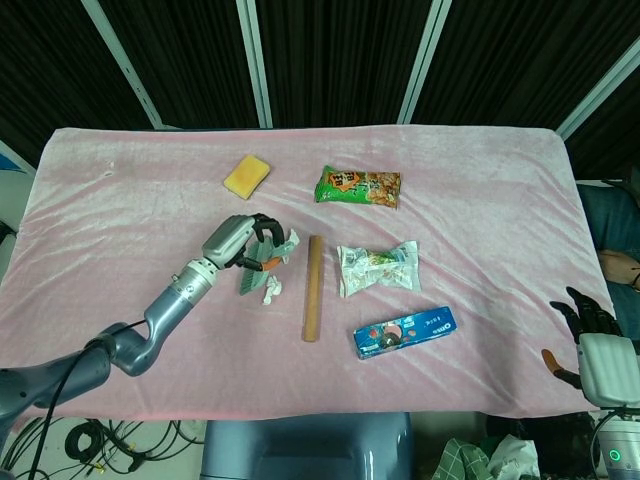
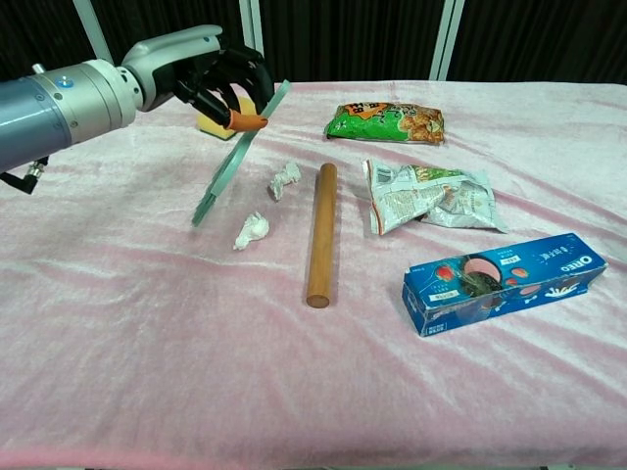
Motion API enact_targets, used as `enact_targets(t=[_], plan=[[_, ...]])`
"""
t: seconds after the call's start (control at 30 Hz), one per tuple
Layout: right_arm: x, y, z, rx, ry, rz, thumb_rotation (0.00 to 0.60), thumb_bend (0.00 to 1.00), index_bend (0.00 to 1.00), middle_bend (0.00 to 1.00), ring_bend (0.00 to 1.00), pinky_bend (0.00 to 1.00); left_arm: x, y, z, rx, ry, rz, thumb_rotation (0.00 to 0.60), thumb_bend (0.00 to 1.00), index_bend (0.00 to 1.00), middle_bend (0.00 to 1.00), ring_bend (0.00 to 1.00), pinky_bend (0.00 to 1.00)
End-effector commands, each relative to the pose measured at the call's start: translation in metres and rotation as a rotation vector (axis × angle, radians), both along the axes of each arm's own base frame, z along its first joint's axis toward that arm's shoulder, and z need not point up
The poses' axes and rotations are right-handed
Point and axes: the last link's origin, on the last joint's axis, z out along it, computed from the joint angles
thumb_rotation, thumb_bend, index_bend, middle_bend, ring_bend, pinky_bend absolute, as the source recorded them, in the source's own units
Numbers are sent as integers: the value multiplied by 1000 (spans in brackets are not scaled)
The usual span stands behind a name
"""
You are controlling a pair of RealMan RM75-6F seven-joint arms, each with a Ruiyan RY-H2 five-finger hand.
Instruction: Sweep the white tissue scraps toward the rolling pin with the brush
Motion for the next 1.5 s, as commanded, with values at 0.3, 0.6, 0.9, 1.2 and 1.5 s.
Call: enact_targets(t=[0.3, 0.6, 0.9, 1.2, 1.5], plan=[[0, 0, 0, 3, -7, -1, 600, 178, 234, 85, 113, 188, 17, 10, -27, 84, 68, -56, 600, 424, 649, 681, 319, 466], [0, 0, -1, 9, -7, 1, 600, 178, 234, 85, 113, 188, 38, 7, -49, 99, -12, -57, 600, 424, 657, 688, 336, 471], [0, 0, 0, 8, -9, 3, 600, 178, 234, 85, 113, 188, 46, 2, -70, 32, -83, -13, 600, 424, 667, 698, 337, 484], [0, 0, -1, 10, -8, 3, 600, 180, 234, 88, 113, 188, 69, -3, -72, -12, -316, 43, 600, 424, 677, 706, 351, 509], [0, 0, -1, 8, -9, 4, 600, 181, 234, 95, 113, 188, 95, -3, -44, -8, -590, 56, 600, 424, 679, 711, 357, 528]])
